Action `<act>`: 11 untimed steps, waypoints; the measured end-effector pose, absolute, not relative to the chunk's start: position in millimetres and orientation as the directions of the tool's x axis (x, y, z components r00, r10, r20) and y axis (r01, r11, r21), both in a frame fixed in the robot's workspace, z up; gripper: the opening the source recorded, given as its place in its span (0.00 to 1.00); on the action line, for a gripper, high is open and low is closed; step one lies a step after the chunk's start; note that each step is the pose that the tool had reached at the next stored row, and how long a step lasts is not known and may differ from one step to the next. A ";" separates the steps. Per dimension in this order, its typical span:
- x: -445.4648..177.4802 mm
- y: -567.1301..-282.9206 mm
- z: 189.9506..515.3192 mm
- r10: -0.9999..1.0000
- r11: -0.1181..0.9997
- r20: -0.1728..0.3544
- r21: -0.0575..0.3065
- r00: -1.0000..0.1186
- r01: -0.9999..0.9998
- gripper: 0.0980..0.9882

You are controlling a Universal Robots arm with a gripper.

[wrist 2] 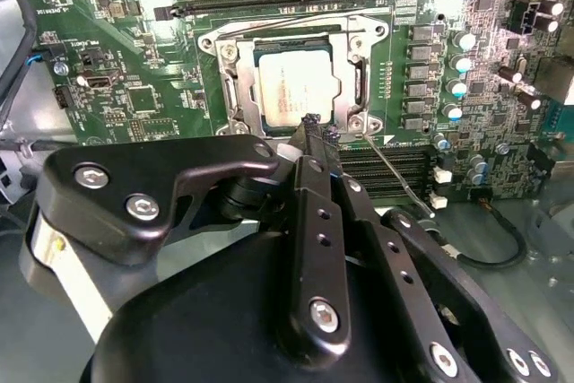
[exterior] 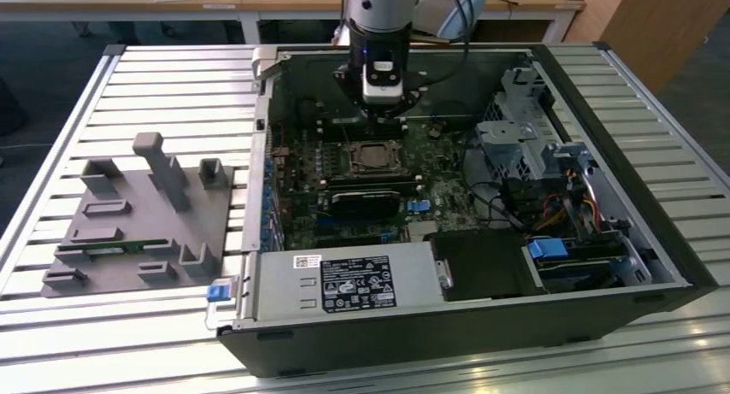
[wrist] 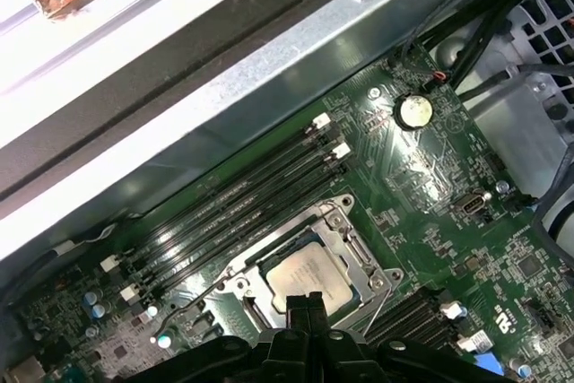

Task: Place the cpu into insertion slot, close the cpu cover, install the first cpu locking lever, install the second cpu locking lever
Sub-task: 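Install the first cpu locking lever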

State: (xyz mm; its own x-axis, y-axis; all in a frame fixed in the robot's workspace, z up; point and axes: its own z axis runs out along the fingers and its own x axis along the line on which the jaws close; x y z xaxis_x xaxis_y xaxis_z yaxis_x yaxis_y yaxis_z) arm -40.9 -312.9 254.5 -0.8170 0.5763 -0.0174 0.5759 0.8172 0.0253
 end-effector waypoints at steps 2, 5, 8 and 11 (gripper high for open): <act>-40.9 -312.9 254.5 0.570 0.821 -0.017 0.025 -0.821 0.570 0.01; -40.9 -312.9 254.5 0.561 0.828 -0.017 0.025 -0.828 0.560 0.01; -40.9 -312.9 254.5 0.550 0.835 -0.017 0.025 -0.835 0.550 0.01; -40.9 -312.9 254.5 0.541 0.841 -0.017 0.025 -0.841 0.541 0.01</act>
State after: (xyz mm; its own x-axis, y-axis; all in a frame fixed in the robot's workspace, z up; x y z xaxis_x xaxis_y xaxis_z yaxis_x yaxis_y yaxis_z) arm -40.9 -312.9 254.5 -0.8408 0.5410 -0.0174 0.5406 0.8409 0.0252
